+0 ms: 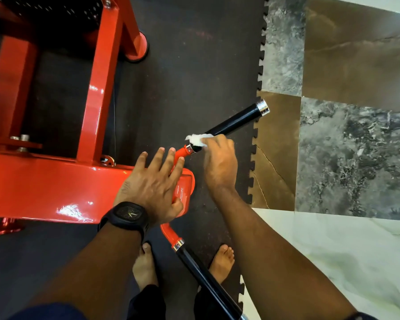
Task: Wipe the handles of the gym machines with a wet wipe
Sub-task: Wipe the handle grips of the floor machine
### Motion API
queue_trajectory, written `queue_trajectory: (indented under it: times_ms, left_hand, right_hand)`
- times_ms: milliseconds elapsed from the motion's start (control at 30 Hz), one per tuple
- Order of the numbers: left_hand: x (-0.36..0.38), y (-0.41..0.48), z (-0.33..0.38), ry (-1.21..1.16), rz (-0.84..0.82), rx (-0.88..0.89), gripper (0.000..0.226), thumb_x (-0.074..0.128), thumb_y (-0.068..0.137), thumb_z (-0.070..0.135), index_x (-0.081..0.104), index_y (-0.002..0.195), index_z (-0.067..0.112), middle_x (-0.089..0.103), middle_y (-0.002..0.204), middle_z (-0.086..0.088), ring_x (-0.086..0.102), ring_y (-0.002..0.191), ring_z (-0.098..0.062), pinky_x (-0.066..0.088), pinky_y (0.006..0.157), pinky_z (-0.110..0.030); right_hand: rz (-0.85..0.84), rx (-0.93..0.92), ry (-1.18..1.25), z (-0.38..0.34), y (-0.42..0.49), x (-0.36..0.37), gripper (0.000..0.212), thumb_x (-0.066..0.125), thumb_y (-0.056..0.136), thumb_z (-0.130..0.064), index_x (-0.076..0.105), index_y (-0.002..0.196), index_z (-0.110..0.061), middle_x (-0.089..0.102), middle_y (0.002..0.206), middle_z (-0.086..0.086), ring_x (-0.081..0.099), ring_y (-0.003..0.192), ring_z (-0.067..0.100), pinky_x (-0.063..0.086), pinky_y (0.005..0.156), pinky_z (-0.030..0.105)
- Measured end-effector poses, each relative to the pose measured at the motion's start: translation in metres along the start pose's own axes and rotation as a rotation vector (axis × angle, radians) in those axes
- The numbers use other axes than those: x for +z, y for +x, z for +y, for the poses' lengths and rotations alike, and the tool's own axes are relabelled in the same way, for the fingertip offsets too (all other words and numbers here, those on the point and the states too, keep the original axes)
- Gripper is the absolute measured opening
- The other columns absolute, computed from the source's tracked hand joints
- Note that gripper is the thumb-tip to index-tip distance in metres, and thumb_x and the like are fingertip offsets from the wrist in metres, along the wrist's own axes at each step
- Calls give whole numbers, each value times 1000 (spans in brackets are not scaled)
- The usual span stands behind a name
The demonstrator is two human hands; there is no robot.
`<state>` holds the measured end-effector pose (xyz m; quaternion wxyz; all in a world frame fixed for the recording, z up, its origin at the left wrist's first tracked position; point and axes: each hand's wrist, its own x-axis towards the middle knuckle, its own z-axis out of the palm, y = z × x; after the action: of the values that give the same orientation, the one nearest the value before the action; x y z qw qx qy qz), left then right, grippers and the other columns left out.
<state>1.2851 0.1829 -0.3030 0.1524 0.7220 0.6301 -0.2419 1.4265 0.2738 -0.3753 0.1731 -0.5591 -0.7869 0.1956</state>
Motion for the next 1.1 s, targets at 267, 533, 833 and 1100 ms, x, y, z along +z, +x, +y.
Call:
queue_trajectory:
  times_ms: [267, 533, 833, 1100]
  left_hand:
    - [-1, -1, 0, -5, 5, -2, 94, 30, 85, 62, 7, 160, 11, 8, 166, -18, 12, 152, -35, 16, 116, -58]
    - [-2, -2, 0, -12, 9, -1, 93, 31, 83, 62, 14, 159, 10, 15, 165, -18, 19, 151, -36, 19, 114, -59]
    - [-3, -3, -1, -8, 10, 0, 92, 16, 80, 57, 11, 160, 10, 12, 166, -18, 16, 151, -36, 18, 115, -58]
    - [-3, -2, -1, -11, -15, 0, 94, 28, 81, 61, 18, 159, 10, 18, 164, -17, 21, 150, -37, 19, 113, -60]
  right_hand:
    - [-125, -430, -466, 9, 41, -14, 26, 47, 84, -14, 71, 88, -6, 63, 92, 9, 59, 84, 31, 52, 65, 38]
    - [-483, -756, -812, -9, 59, -29, 41, 28, 98, -17, 59, 125, -14, 55, 119, 7, 51, 113, 27, 42, 87, 36]
    - [-569, -577, -926, -27, 70, -43, 29, 50, 100, -20, 60, 126, -16, 51, 123, 8, 52, 114, 26, 47, 87, 34]
    - [-553, -492, -1118, -13, 87, -77, 27, 54, 98, -21, 59, 124, -14, 49, 118, 12, 50, 109, 27, 43, 89, 34]
